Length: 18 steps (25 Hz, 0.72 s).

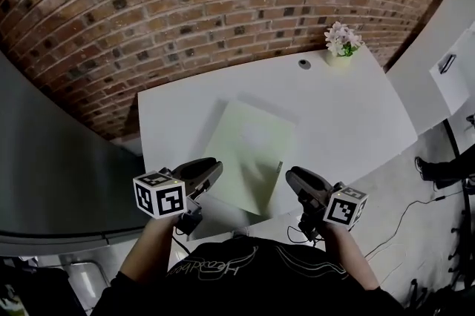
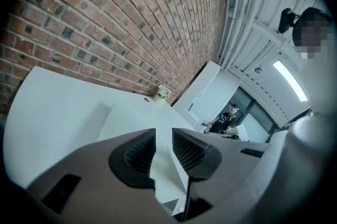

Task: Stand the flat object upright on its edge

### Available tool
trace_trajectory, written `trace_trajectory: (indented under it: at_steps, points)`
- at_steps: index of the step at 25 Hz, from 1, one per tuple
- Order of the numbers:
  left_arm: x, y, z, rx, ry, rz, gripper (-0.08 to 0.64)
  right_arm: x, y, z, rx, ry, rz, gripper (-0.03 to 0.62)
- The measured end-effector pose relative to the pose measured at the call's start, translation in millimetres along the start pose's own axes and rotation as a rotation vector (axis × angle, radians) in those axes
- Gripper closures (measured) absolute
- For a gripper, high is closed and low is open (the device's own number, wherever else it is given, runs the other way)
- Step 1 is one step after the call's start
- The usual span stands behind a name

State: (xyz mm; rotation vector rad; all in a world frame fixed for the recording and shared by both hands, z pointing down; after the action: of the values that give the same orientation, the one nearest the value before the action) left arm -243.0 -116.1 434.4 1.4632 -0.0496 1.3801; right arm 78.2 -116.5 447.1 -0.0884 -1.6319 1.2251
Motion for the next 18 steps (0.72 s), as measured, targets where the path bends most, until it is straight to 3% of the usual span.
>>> trace_trajectory:
  at_steps: [7, 11, 18]
  points:
    - [-9, 46, 19, -0.106, 0.049, 0.009, 0.42, 6, -27, 10, 0.088, 0.048, 0.008, 0.426]
    - [-10, 67, 35, -0.165, 0.113, 0.059, 0.39, 11, -41, 16, 0.135, 0.075, 0.014, 0.407]
    - [-7, 95, 63, -0.202, 0.229, 0.082, 0.339, 27, -73, 24, 0.229, 0.146, 0.05, 0.376]
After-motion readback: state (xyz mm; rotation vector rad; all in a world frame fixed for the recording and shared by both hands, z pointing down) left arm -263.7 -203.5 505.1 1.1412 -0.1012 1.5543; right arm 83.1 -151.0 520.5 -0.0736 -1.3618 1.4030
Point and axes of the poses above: the fingertips, and each gripper's own axes: z forward along the fingers, y to its left, x out of its underside, the point moved 9 cm from there along -z, backward along the fingers, and after that the axes turned 8 degrees about -y, right-handed, at the moved point
